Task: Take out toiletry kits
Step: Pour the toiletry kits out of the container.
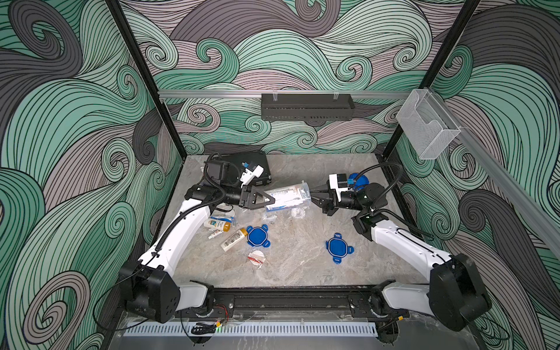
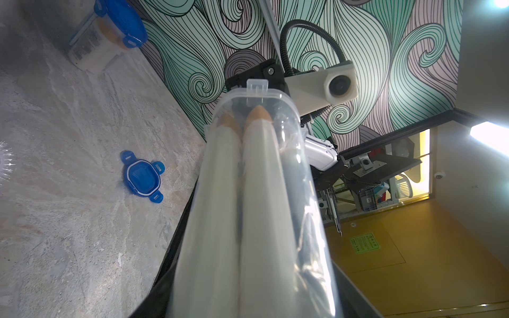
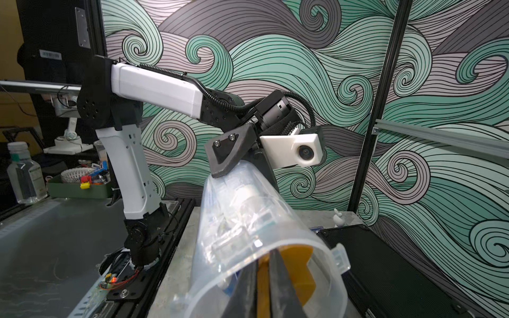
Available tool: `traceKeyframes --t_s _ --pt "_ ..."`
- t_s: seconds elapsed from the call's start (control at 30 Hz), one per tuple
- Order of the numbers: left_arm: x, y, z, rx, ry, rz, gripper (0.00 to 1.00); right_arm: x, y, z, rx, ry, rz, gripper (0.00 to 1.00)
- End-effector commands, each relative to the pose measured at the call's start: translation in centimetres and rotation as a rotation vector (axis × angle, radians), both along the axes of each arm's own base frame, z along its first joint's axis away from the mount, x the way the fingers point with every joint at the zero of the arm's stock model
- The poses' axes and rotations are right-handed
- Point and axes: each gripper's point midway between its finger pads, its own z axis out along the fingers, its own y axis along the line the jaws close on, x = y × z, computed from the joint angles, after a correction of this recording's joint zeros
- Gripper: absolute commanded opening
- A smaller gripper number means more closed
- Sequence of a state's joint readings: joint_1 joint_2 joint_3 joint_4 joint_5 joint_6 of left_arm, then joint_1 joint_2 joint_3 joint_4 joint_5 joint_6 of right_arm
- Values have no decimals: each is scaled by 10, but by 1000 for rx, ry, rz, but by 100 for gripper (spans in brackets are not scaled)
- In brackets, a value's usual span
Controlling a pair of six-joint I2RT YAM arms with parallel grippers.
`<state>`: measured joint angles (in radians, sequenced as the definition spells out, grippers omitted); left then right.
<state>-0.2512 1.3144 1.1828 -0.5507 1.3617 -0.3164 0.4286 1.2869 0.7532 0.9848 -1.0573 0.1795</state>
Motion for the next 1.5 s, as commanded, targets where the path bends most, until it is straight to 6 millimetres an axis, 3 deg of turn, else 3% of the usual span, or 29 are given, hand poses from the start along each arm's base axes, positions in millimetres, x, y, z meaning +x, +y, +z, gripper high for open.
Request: traceKeyframes --t_s 0.0,0.1,0.43,0.67,0.8,0.9,1.13,1.47 --pt "8 -1 -7 51 -14 41 4 -19 0 29 51 -109 29 5" --pt "9 0 -6 56 -21 51 4 -16 0 27 44 -98 21 0" --pt "5 5 11 31 -93 60 1 5 -8 15 38 -7 -39 0" --pt "3 12 15 101 -262 102 0 8 -14 9 5 167 -86 0" --pt "0 16 19 120 -419 116 0 11 -23 -9 -24 343 -160 46" --pt "-7 15 27 87 -496 91 0 1 -28 -17 -5 422 -139 62" --pt "-24 15 29 34 -620 24 0 -20 -26 -3 12 539 -6 62" --pt "-49 18 24 -30 -901 -66 0 -42 -28 5 21 522 66 48"
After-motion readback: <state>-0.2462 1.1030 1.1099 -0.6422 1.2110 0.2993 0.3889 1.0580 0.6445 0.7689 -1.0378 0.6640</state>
